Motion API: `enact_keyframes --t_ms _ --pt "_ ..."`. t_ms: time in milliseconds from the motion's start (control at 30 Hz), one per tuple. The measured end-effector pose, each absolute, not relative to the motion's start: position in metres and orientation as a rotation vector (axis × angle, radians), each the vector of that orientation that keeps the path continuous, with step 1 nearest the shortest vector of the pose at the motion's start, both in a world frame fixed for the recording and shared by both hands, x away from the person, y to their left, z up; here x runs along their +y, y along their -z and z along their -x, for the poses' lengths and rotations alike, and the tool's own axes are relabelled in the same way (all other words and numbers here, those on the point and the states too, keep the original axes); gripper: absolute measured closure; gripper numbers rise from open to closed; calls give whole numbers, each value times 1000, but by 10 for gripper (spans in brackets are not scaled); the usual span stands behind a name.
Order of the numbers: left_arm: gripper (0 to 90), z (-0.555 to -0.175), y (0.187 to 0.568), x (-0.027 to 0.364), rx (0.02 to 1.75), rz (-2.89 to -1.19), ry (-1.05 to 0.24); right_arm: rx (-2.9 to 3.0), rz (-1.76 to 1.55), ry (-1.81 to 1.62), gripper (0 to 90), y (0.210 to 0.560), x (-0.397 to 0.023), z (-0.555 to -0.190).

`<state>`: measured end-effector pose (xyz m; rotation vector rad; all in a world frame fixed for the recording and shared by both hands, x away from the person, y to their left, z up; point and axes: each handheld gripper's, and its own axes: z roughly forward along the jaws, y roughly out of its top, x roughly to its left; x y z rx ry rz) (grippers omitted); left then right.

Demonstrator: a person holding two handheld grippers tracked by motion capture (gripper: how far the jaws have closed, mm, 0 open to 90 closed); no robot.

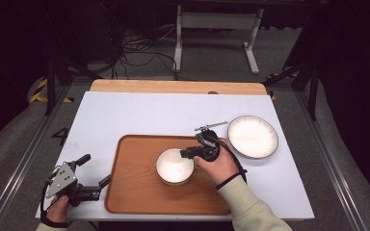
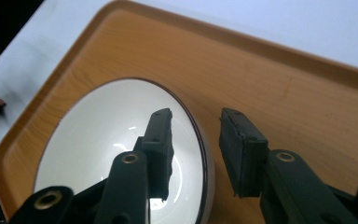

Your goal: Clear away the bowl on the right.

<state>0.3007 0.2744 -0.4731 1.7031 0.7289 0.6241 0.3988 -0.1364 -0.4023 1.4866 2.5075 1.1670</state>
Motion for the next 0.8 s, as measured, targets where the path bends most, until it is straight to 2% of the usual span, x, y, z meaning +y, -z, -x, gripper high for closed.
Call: enact_keyframes --t_ms 533,800 --pt "2 -301 473 275 730 -1700 -624 2387 -1245 -1358 581 378 -141 -385" --pt "2 -301 473 274 730 -1703 -624 2336 -1045 -1456 513 372 -145 -376"
